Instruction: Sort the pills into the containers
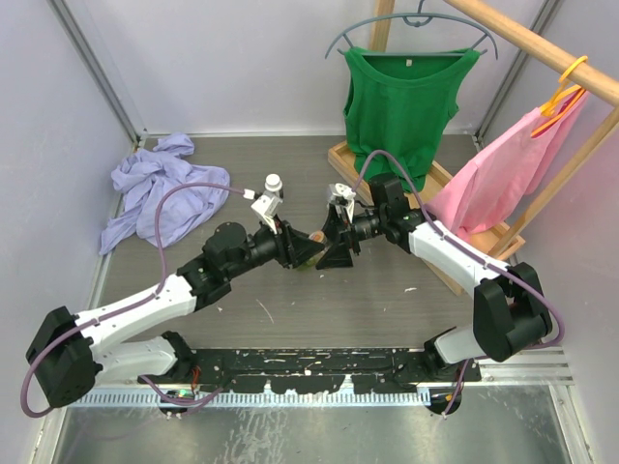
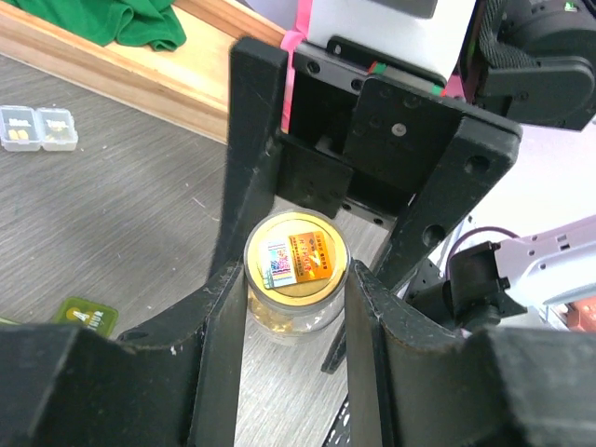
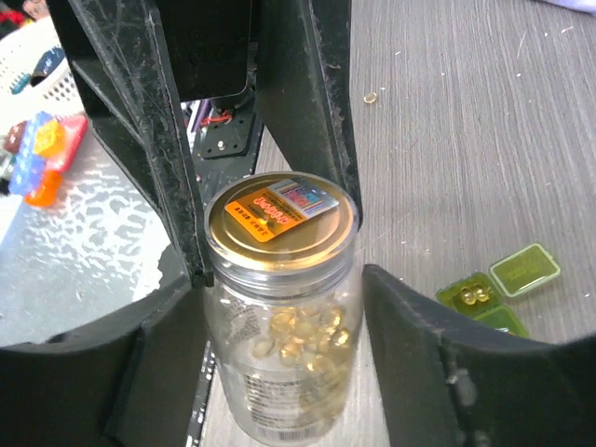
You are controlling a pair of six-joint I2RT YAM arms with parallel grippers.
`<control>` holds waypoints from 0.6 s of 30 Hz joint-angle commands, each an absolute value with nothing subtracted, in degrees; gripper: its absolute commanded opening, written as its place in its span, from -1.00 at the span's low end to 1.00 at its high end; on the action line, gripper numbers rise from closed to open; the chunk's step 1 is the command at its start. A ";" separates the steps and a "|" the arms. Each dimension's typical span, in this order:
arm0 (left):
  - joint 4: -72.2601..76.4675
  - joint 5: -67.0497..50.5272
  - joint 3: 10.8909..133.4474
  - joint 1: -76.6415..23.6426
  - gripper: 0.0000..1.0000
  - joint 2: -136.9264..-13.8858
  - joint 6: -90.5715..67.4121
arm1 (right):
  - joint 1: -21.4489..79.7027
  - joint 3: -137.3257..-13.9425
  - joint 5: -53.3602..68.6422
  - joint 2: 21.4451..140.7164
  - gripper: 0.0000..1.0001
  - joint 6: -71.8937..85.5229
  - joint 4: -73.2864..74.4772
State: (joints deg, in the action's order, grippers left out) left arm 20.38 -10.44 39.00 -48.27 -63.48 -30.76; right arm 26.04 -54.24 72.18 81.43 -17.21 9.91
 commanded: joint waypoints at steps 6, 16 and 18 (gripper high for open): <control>21.80 -7.44 34.15 -49.07 -1.00 -57.32 -26.74 | 26.49 -55.90 73.01 81.07 0.77 -17.51 7.84; 9.17 20.58 26.97 -46.21 -1.00 -49.74 -24.75 | 26.29 -56.70 66.77 81.56 0.84 -23.29 12.39; 8.25 26.39 25.16 -43.47 -1.00 -48.11 -26.10 | 26.21 -56.68 65.72 81.73 0.84 -24.43 12.92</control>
State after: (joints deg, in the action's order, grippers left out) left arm 11.27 9.56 27.33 -47.18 -51.29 -25.89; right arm 26.20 -54.24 68.38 81.45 -20.32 11.66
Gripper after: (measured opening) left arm 0.397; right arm 0.919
